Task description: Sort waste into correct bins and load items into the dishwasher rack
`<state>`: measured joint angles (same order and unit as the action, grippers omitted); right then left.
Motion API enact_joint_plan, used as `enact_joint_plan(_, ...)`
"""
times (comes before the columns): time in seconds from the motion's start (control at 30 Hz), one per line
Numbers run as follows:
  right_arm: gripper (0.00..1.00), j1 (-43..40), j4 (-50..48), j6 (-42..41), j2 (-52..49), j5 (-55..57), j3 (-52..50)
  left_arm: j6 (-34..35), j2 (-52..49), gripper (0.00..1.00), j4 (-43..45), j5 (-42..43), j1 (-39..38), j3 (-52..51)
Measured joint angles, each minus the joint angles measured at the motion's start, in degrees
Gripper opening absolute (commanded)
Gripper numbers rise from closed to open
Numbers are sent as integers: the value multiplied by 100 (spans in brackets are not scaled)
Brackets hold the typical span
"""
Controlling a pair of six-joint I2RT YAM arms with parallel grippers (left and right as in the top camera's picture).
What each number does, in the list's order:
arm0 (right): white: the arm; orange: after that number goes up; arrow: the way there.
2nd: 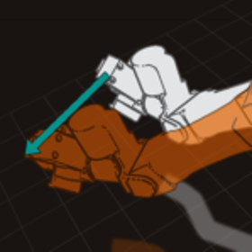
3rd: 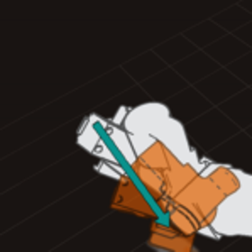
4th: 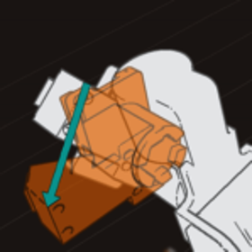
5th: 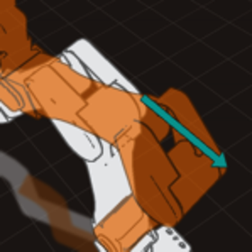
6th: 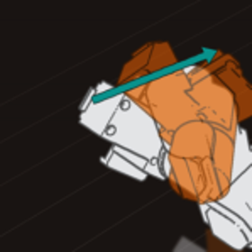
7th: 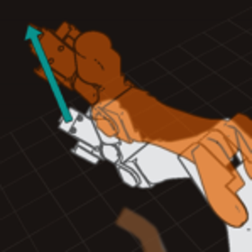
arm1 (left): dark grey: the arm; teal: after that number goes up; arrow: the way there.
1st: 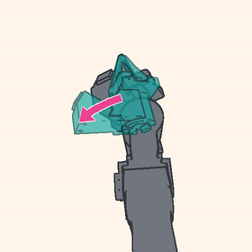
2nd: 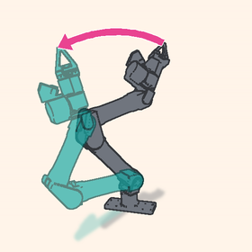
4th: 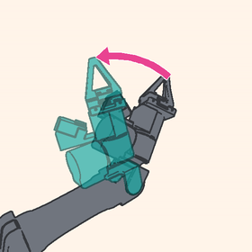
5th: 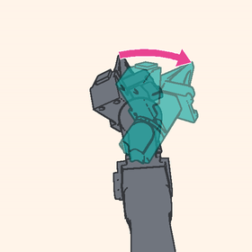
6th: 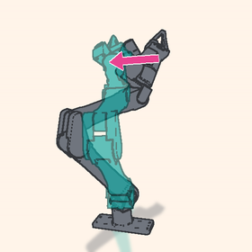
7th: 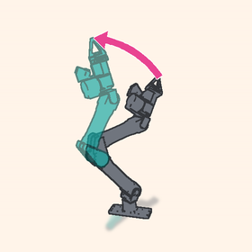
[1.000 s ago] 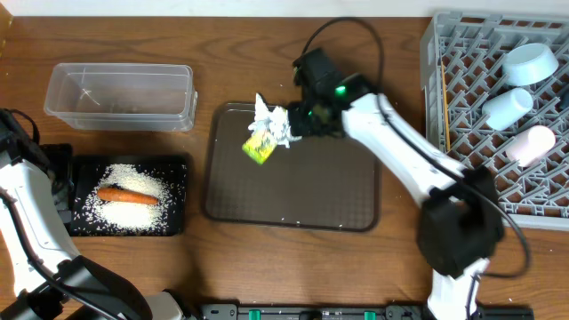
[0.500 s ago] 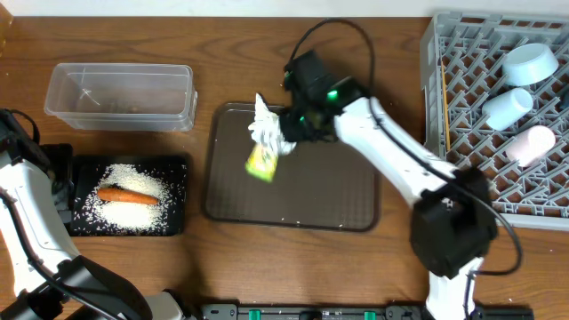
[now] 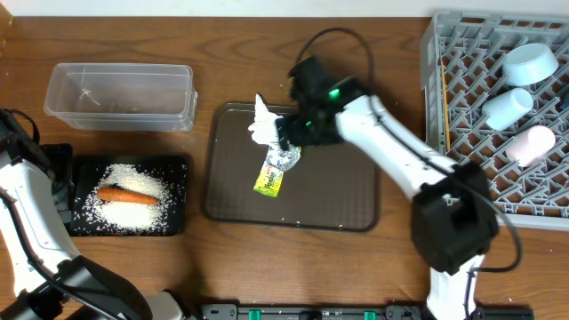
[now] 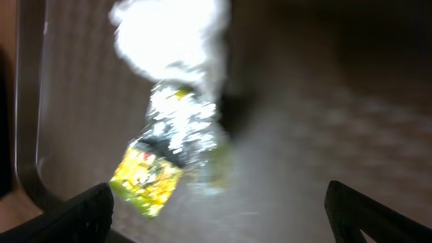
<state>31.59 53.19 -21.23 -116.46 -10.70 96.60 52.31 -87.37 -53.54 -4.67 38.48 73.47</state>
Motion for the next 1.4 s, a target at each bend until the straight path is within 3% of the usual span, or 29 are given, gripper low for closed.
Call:
enact_joint_plan(0.43, 99, -1884, 160, 2, 404, 256, 11, 9, 0, 98, -24, 118, 2, 0)
enact_joint_plan(0.6, 99, -2203, 162, 2, 404, 551, 11, -125, 0, 98, -1191, 1412, 9, 17)
enact_joint_plan(0.77, 99, -2317, 164, 2, 404, 654, 11, -835, 0, 98, -1510, 2778, -162, 15)
enact_joint_plan(0.9, 99, -2317, 164, 0, 404, 667, 11, -2100, -2, 96, -1508, 3713, -949, 13)
enact_joint_plan(1.07, 99, -2317, 164, 2, 404, 669, 11, -3272, -9, 99, -975, 4083, -2592, 9)
enact_joint_plan(1.23, 99, -2317, 164, 2, 404, 669, 11, -3659, -17, 99, 352, 4098, -3987, 4)
enact_joint_plan(1.4, 99, -2317, 164, 2, 404, 671, 11, -3781, -35, 99, 1211, 3298, -5121, 4)
